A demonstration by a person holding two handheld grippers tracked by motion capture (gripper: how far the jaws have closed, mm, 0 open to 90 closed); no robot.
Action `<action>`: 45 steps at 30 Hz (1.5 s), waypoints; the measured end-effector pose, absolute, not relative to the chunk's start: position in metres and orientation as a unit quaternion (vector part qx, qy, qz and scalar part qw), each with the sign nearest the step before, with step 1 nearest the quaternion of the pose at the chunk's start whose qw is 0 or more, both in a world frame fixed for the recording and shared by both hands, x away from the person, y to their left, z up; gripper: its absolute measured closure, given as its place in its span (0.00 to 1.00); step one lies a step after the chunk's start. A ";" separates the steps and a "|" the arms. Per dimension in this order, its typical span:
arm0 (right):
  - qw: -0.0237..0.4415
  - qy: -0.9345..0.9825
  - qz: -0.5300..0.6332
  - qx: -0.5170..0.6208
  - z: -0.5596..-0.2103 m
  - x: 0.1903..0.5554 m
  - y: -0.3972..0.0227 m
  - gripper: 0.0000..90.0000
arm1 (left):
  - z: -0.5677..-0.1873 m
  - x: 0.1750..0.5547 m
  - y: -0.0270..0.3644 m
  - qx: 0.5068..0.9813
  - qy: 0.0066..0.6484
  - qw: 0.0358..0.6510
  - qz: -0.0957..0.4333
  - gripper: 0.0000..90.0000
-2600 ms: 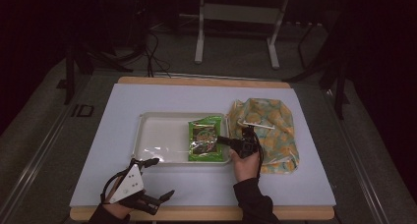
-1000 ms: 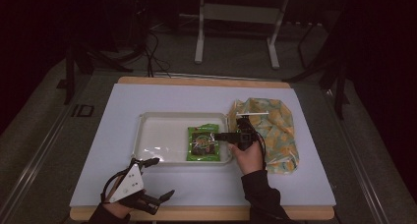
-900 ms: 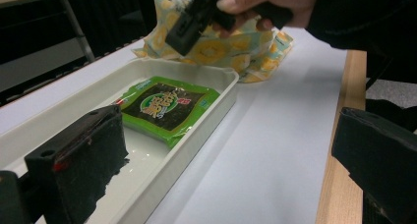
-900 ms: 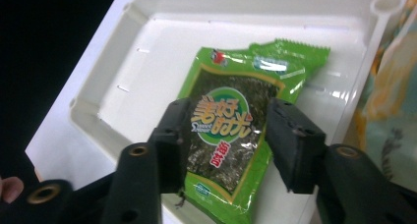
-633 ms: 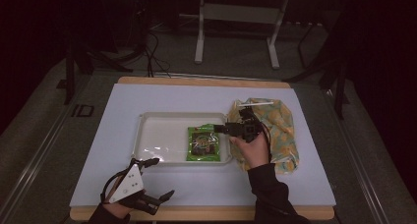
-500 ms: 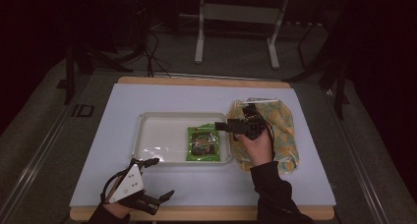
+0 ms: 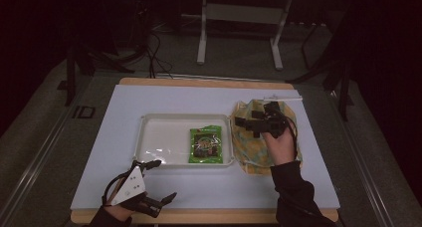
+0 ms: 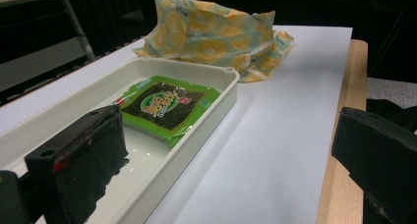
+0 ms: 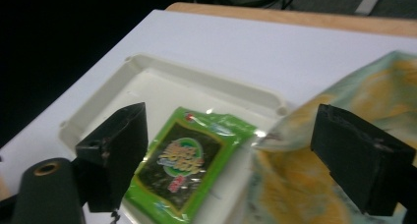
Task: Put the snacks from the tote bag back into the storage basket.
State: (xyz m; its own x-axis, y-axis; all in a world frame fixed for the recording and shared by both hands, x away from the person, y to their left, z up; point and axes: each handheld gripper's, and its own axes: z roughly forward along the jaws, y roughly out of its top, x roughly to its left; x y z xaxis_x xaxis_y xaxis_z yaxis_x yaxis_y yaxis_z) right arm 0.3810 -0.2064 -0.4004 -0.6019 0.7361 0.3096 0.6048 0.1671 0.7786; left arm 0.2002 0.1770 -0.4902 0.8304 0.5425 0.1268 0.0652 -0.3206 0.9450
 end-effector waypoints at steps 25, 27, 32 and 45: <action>0.180 0.757 0.449 0.440 -0.418 0.361 -0.274 0.15 | -0.491 0.201 0.176 0.785 0.195 0.547 0.217 0.01; 0.186 0.756 0.446 0.442 -0.421 0.359 -0.280 0.15 | -0.491 0.201 0.176 0.785 0.194 0.547 0.217 0.01; 0.194 0.749 0.445 0.451 -0.431 0.354 -0.294 0.15 | -0.491 0.201 0.176 0.786 0.194 0.546 0.217 0.01; 0.220 0.744 0.429 0.462 -0.451 0.341 -0.315 0.14 | -0.492 0.201 0.175 0.787 0.192 0.545 0.216 0.01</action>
State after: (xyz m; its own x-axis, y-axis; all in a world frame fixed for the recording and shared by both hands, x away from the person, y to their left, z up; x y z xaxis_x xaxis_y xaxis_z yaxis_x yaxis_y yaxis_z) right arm 0.3413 -0.3153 -0.4510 -0.4761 0.8767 0.0691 0.4985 0.2043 0.8425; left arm 0.2007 0.1755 -0.4915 0.8329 0.5378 0.1306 0.0674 -0.3328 0.9406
